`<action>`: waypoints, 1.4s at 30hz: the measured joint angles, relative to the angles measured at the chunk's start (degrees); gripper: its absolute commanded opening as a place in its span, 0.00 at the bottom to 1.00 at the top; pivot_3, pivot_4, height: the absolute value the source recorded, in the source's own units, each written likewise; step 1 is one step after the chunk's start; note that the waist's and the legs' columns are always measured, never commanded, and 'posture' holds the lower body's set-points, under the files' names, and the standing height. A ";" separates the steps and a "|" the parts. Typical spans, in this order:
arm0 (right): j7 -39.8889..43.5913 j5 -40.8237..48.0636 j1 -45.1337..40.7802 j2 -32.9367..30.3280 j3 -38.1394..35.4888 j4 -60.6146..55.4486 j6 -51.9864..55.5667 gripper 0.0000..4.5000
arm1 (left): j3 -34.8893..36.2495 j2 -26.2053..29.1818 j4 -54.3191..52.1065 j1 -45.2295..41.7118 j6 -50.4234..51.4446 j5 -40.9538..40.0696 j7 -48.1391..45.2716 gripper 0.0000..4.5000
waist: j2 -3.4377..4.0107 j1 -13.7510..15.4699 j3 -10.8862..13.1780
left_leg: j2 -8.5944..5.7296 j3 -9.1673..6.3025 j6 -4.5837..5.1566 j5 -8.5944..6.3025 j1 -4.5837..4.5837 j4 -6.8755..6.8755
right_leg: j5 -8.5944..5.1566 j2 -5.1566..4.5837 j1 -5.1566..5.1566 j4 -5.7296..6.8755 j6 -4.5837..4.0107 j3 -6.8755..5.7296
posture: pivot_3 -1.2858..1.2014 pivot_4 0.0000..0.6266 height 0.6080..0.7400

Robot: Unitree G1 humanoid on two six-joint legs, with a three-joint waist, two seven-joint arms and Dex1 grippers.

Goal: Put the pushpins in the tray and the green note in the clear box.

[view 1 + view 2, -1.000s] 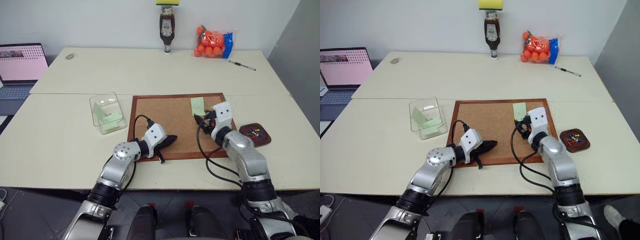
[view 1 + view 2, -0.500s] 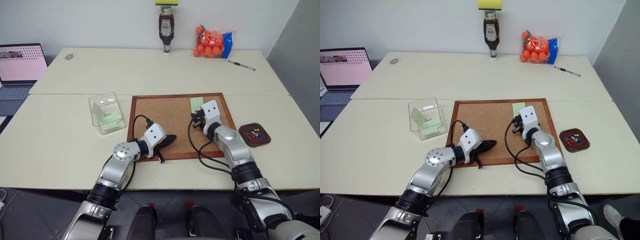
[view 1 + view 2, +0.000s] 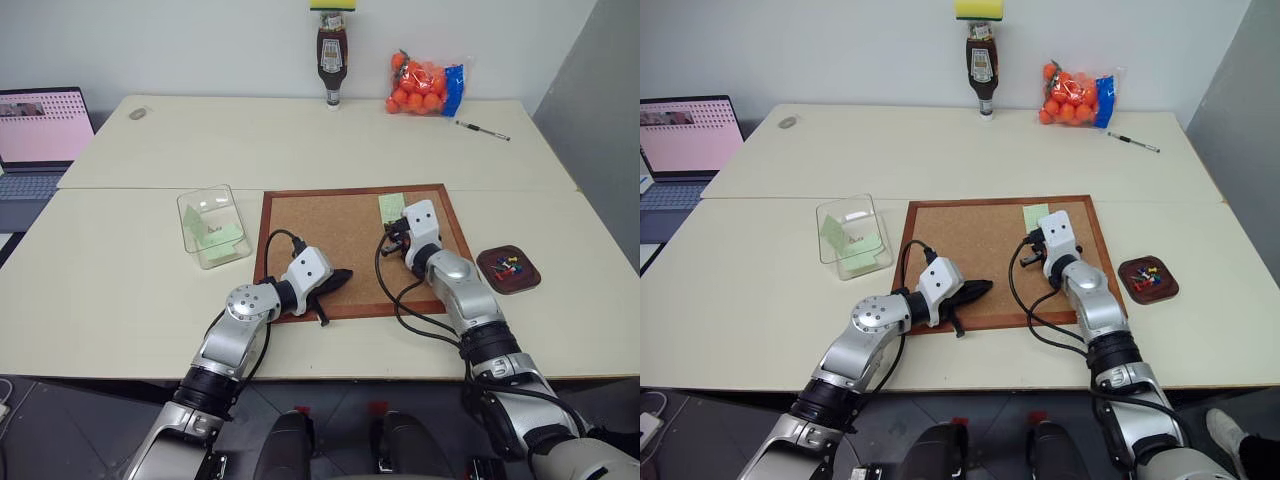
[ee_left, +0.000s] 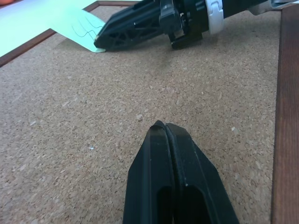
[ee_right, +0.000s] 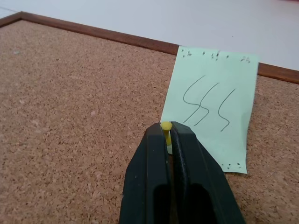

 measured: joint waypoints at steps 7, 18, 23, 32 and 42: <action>1.08 1.75 1.45 1.05 -1.01 -8.55 -2.38 0.00 | 0.03 -0.25 -0.04 0.01 1.00 -0.36 0.15 0.00 | 0.00 0.01 0.00 | -0.01 -0.04 0.00 0.00 0.02 0.01 | 0.00 -0.01 0.01 -0.01 0.01 -0.02 | 0.52 0.24 1.00; 3.60 2.14 7.56 -1.09 -0.10 -19.93 1.88 0.00 | 4.98 -3.23 -0.39 -1.56 11.41 -6.77 2.24 0.28 | 0.00 0.06 0.00 | -0.01 -0.08 0.00 0.00 0.00 0.04 | 0.00 -0.01 0.02 0.00 0.01 -0.07 | 0.52 0.24 1.00; 4.68 1.53 10.70 -2.79 0.95 -24.72 3.86 0.00 | 9.55 -4.66 -0.89 -5.45 18.88 -11.51 5.04 0.49 | -0.03 0.08 0.01 | -0.03 -0.08 0.00 0.00 -0.01 0.03 | -0.01 0.00 0.01 -0.01 0.01 -0.09 | 0.52 0.24 1.00; 5.01 -0.71 14.31 -4.34 3.87 -28.75 3.83 0.00 | 14.94 -8.80 -2.78 -9.20 32.68 -20.13 10.19 0.88 | -0.08 0.04 0.05 | -0.04 -0.08 -0.01 0.00 -0.01 0.03 | 0.00 0.00 0.01 -0.03 0.02 -0.08 | 0.52 0.24 1.00; 6.41 -5.04 17.94 -7.63 8.42 -34.85 0.09 0.00 | 23.63 -16.88 -4.48 -14.67 48.94 -32.70 20.64 0.88 | -0.15 0.04 0.08 | -0.06 -0.10 -0.03 0.00 -0.01 0.05 | -0.01 0.00 0.02 -0.05 0.03 -0.09 | 0.52 0.24 1.00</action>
